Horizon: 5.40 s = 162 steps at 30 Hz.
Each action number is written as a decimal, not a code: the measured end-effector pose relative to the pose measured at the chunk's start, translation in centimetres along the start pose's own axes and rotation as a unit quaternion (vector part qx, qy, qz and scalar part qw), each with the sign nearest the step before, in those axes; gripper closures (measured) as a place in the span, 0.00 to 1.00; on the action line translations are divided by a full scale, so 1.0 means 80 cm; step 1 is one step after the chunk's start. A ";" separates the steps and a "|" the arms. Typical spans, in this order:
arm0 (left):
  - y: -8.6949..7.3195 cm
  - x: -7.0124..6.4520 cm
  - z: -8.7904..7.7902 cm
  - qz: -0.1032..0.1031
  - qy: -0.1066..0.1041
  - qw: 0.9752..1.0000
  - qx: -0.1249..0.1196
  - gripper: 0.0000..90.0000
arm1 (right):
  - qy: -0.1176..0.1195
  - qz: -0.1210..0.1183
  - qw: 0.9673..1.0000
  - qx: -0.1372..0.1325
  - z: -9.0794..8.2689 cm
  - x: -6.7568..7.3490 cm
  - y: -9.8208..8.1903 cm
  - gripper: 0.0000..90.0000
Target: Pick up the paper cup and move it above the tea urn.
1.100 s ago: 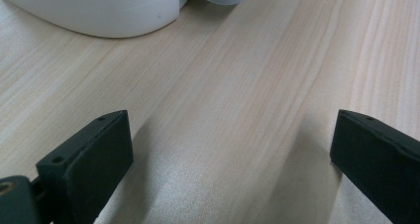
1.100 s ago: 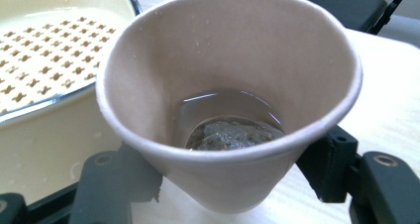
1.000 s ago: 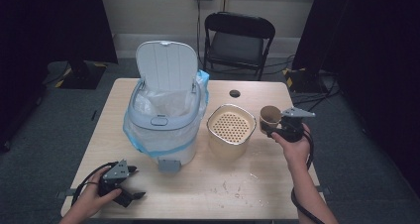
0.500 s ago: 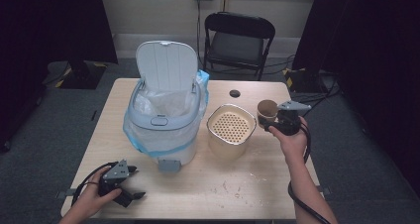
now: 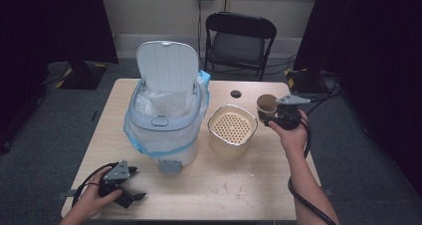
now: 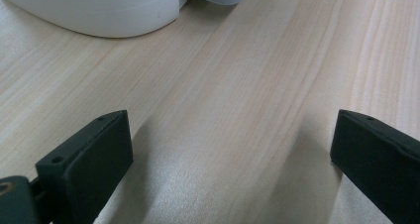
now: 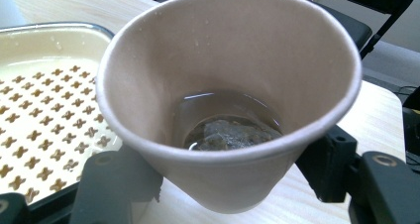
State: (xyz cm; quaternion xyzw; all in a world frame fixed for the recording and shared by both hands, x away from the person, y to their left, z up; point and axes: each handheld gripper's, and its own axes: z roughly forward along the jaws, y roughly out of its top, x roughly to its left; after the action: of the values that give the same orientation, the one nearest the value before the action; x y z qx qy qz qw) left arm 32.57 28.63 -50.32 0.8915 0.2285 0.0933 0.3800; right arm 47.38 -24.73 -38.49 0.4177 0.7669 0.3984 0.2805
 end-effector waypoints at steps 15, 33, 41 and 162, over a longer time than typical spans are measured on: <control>0.000 0.000 0.000 0.000 0.000 1.000 0.001 0.02 | -0.023 -0.038 0.999 -0.002 0.006 0.007 0.020 0.40; 0.000 -0.001 0.000 -0.005 0.000 1.000 -0.003 0.02 | -0.041 -0.096 0.995 -0.010 0.009 0.017 0.041 0.40; 0.000 -0.001 0.000 -0.005 0.000 1.000 -0.003 0.02 | -0.045 -0.109 0.993 -0.013 0.003 0.022 0.048 0.40; 0.000 -0.001 0.000 -0.005 -0.001 1.000 -0.003 0.02 | -0.119 -0.322 0.938 -0.040 -0.001 0.038 0.069 0.42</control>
State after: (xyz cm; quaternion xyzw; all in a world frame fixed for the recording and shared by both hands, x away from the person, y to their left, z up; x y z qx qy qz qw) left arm 32.51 28.58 -50.35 0.8892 0.2320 0.0917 0.3835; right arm 48.15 -20.29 -34.08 0.1807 0.8048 0.2646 0.4997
